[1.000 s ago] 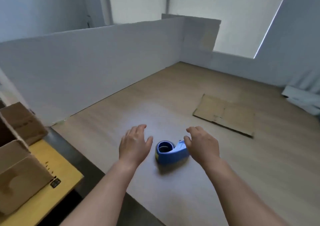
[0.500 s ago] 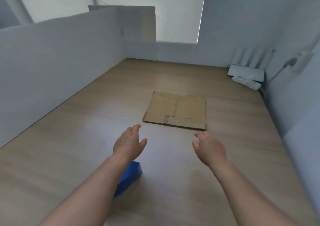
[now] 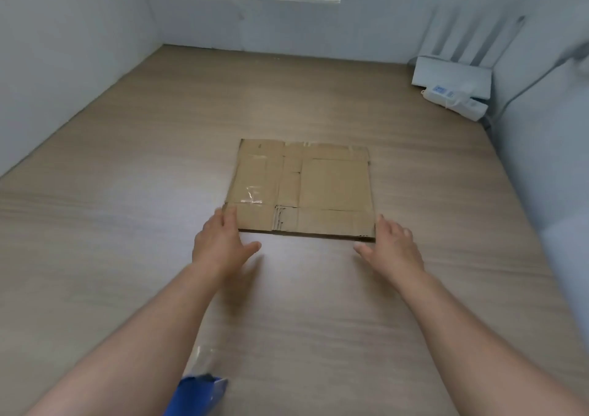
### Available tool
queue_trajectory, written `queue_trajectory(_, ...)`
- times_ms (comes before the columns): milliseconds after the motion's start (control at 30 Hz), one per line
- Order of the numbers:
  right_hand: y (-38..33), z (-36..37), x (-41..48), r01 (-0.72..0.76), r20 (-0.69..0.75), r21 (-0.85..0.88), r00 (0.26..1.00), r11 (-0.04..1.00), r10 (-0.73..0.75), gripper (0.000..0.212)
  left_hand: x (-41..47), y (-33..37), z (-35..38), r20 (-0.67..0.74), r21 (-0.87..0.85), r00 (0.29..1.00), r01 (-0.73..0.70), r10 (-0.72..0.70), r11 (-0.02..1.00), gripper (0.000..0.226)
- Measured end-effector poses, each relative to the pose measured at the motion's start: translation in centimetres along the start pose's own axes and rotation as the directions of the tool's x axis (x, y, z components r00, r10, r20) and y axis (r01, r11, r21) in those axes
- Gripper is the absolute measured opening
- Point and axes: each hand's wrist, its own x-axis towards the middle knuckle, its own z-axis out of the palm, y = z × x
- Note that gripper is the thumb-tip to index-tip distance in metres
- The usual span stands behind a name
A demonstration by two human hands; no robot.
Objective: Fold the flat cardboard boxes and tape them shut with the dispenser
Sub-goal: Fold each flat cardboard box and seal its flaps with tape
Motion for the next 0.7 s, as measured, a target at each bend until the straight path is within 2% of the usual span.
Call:
queue_trajectory(100, -0.4, 1.5, 1.0, 0.011, 0.007, -0.026, 1.000, 1.000, -0.011, 0.091, 1.6, 0.2, 1.4, 0.026, 0.021, 0.999, 0.021, -0.021, 1.000, 0.097)
queue_trajectory(200, -1.2, 2.6, 0.3, -0.011, -0.026, 0.025, 1.000, 1.000, 0.012, 0.095, 1.3, 0.9, 2.1, -0.029, 0.027, 0.999, 0.020, -0.020, 0.999, 0.090)
queue_trajectory(300, -1.4, 2.7, -1.9, -0.041, -0.081, 0.148, 0.995, 0.988, 0.053, 0.092, -0.3, 1.3, 2.5, -0.048, 0.001, 0.999, 0.005, -0.005, 1.000, 0.092)
queue_trajectory(400, -1.1, 2.3, -5.1, -0.059, -0.163, 0.400, 0.977, 0.915, 0.134, 0.076, -2.6, 1.3, 2.8, -0.030, 0.032, 1.000, 0.008, -0.008, 0.999, 0.094)
queue_trajectory(533, -0.2, 1.1, -9.0, 0.037, -0.289, 0.581, 0.943, 0.813, 0.164, 0.042, -6.0, 1.4, 2.1, -0.058, 0.015, 0.998, -0.011, 0.012, 1.000, 0.069)
queue_trajectory(600, 0.2, 0.0, -10.6, 0.070, -0.333, 0.579, 0.930, 0.812, 0.157, 0.037, -7.7, 1.4, 1.2, -0.096, 0.028, 0.991, -0.087, 0.089, 0.996, 0.050)
queue_trajectory(700, 0.7, -2.3, -12.8, 0.108, -0.441, 0.589, 0.873, 0.801, 0.207, 0.037, -10.5, 2.2, -1.1, -0.146, -0.085, 0.978, -0.160, 0.146, 0.983, 0.038)
